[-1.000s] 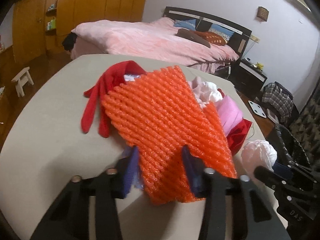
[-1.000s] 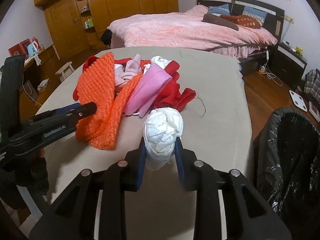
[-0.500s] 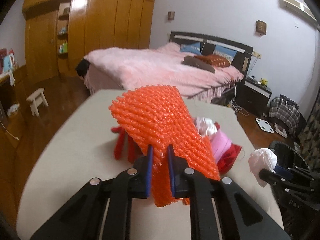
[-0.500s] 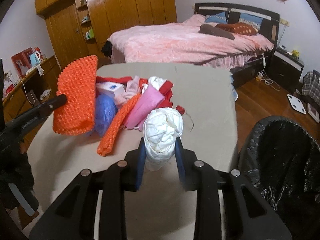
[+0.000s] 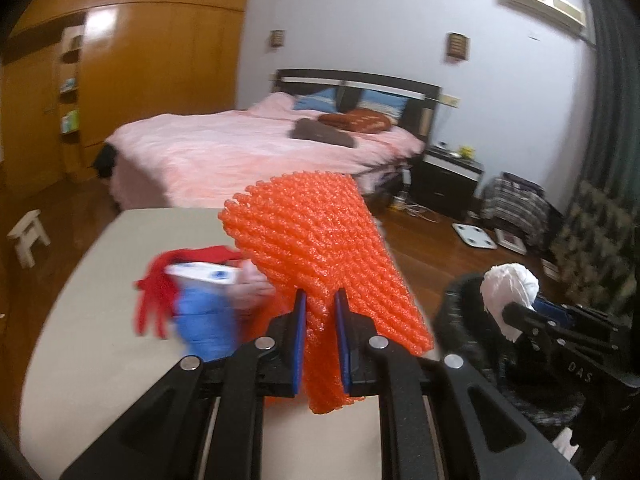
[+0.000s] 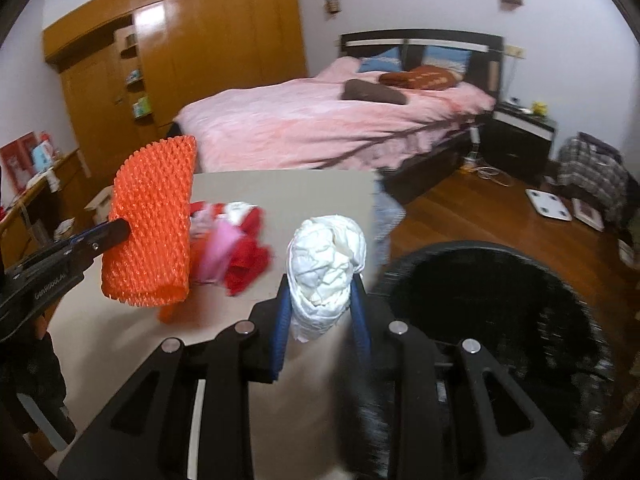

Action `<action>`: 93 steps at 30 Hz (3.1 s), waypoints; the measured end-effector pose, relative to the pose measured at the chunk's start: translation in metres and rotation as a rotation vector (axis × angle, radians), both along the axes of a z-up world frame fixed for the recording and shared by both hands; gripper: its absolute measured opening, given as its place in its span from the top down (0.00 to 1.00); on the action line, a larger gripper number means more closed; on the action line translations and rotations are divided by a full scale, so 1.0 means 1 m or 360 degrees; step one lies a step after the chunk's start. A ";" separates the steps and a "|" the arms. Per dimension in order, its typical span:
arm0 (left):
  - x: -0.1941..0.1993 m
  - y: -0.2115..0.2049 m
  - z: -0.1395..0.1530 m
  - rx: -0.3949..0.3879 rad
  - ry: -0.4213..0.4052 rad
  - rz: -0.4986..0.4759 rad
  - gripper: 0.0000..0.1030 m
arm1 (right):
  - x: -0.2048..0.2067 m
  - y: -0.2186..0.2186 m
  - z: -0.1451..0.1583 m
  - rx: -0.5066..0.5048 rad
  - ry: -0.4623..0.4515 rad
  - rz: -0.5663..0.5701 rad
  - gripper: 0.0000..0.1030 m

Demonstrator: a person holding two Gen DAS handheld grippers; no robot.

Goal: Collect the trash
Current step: 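Carry both items over the black bin and open both tools to drop them, then grasp the blue plastic bag with the left tool while the right tool grasps the orange mesh strip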

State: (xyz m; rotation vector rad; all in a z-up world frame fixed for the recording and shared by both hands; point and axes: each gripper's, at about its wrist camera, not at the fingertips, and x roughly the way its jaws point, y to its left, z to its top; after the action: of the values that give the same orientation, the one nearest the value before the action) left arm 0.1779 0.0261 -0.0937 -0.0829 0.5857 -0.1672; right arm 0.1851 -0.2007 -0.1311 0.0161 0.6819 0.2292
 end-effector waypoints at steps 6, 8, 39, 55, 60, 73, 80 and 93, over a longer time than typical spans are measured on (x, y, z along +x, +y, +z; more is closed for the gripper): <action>0.008 -0.062 -0.006 -0.0026 0.0017 -0.0221 0.87 | -0.009 -0.066 -0.005 -0.0008 0.0003 -0.0237 0.73; 0.010 -0.080 -0.007 -0.0023 0.0017 -0.0284 0.87 | -0.011 -0.085 -0.007 -0.0006 0.0006 -0.0301 0.73; 0.017 -0.066 -0.022 0.0023 0.0024 -0.0130 0.27 | -0.026 -0.108 -0.020 -0.0041 -0.0069 -0.0494 0.06; 0.009 0.066 -0.050 0.0194 0.0073 0.0374 0.27 | 0.035 0.045 -0.029 0.0002 -0.0045 -0.0010 0.07; 0.018 0.085 -0.067 0.0192 0.0130 0.0428 0.28 | 0.050 0.072 -0.050 -0.0016 0.0015 0.0031 0.09; 0.061 0.090 -0.099 0.0093 0.0265 0.0395 0.32 | 0.075 0.084 -0.070 -0.0073 0.0070 0.0039 0.20; 0.072 0.088 -0.110 0.0062 0.0358 0.0353 0.59 | 0.077 0.087 -0.073 -0.0066 0.0079 0.0060 0.20; 0.028 0.098 -0.069 0.0102 0.0166 0.0400 0.64 | 0.064 0.100 -0.060 -0.0032 0.0030 0.0110 0.20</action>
State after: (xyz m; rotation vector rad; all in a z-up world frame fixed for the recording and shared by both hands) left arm 0.2061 0.1236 -0.1630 -0.1029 0.6789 0.1004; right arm 0.2487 -0.1011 -0.1911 -0.0247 0.7039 0.2889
